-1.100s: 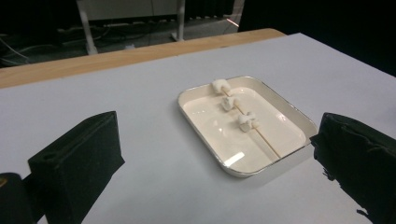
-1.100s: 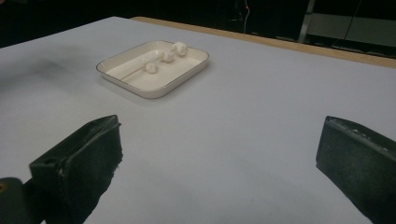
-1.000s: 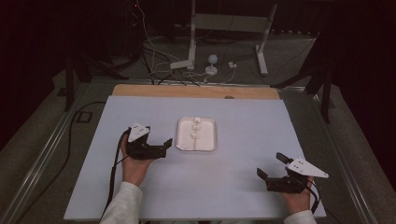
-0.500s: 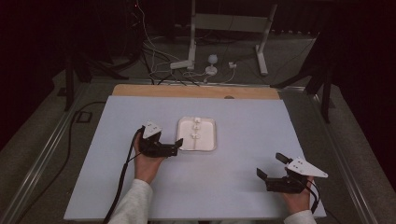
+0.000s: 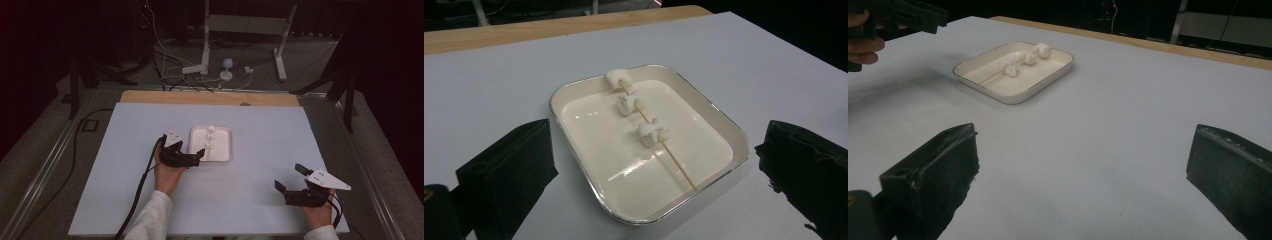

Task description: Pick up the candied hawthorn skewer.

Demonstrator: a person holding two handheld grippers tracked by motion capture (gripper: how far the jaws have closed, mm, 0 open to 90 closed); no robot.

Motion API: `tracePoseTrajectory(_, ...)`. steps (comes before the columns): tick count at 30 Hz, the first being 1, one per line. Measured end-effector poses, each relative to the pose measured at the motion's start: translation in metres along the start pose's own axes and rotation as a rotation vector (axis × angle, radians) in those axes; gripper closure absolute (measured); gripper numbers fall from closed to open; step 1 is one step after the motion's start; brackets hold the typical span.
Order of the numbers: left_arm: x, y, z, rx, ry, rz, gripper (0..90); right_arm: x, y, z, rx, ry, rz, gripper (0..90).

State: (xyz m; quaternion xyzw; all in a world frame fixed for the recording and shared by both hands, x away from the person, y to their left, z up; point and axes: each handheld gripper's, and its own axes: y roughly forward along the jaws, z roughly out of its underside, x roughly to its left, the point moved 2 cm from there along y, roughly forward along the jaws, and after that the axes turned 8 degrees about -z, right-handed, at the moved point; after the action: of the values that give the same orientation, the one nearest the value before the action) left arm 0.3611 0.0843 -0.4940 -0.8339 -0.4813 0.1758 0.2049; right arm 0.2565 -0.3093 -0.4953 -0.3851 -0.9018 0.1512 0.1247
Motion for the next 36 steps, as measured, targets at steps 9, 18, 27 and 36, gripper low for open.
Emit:
tracePoseTrajectory(9, -0.007, 0.016, 0.006, 0.027, -0.016, 0.012, 3.1, 0.000, 0.001, 0.000, 0.003, 0.000, -0.002, 0.0)
tracePoseTrajectory(18, -0.015, 0.031, 0.008, 0.074, -0.041, 0.046, 7.6, 0.000, 0.001, 0.001, 0.007, 0.000, -0.002, 0.0)
tracePoseTrajectory(27, -0.023, 0.048, 0.010, 0.193, -0.072, 0.044, 25.4, 0.000, 0.001, 0.001, 0.006, 0.001, 0.000, 0.0)
tracePoseTrajectory(36, -0.025, 0.055, 0.014, 0.283, -0.069, -0.012, 60.7, -0.001, 0.000, 0.001, 0.005, 0.000, 0.001, 0.0)
